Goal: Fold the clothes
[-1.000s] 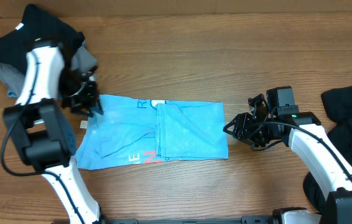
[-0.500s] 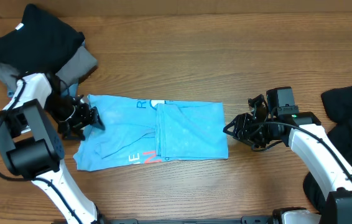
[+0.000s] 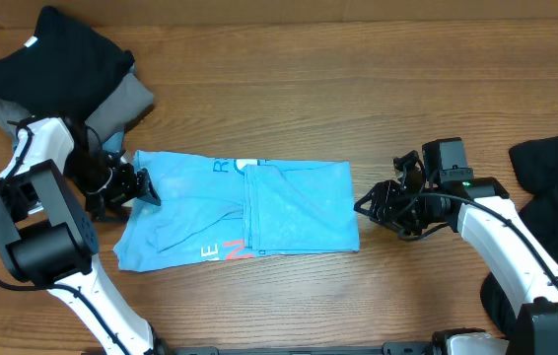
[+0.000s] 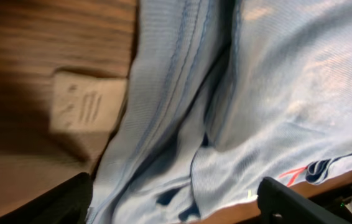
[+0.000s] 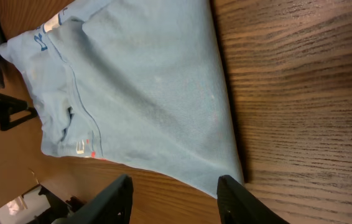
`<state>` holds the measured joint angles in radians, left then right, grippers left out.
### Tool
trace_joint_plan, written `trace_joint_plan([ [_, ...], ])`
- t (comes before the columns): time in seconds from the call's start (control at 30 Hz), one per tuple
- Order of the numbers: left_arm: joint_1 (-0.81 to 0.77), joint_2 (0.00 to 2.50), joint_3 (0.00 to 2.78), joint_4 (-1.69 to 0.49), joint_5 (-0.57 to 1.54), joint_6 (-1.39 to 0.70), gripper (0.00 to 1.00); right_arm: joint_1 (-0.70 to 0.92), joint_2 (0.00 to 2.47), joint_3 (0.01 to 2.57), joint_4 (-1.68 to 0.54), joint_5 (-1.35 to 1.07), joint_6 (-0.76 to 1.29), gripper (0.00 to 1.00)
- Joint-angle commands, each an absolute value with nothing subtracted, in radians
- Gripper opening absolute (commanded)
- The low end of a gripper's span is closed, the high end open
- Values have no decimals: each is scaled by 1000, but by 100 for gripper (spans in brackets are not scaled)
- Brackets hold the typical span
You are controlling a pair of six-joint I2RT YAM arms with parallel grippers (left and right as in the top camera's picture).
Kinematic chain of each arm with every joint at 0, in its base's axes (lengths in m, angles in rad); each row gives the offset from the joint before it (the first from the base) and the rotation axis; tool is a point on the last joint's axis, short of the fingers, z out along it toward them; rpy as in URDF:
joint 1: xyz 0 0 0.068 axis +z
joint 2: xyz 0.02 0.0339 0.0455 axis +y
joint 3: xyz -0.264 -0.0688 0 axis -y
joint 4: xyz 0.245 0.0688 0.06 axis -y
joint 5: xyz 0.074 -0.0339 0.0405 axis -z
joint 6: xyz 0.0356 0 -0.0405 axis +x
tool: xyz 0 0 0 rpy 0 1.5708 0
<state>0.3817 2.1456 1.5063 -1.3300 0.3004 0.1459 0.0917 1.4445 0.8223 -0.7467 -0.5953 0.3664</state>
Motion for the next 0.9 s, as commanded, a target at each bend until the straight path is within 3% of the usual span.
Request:
trace_joint_plan([
  [0.0,413,2147,1590,-1371,251,153,89,90,1427,838,-751,-593,366,48],
  [0.17,445,2145,1578,-1334,277,160,97,90,1427,838,-754,-593,366,48],
  [0.5,385,2145,1374,-1207,356,196,88,90,1427,838,-746,-592,366,48],
  [0.63,352,2145,1346,-1203,311,185,75,90,1427,838,-739,-592,366,48],
  [0.87,345,2145,1346,-1177,248,117,38,90,1427,838,-740,-593,366,47],
])
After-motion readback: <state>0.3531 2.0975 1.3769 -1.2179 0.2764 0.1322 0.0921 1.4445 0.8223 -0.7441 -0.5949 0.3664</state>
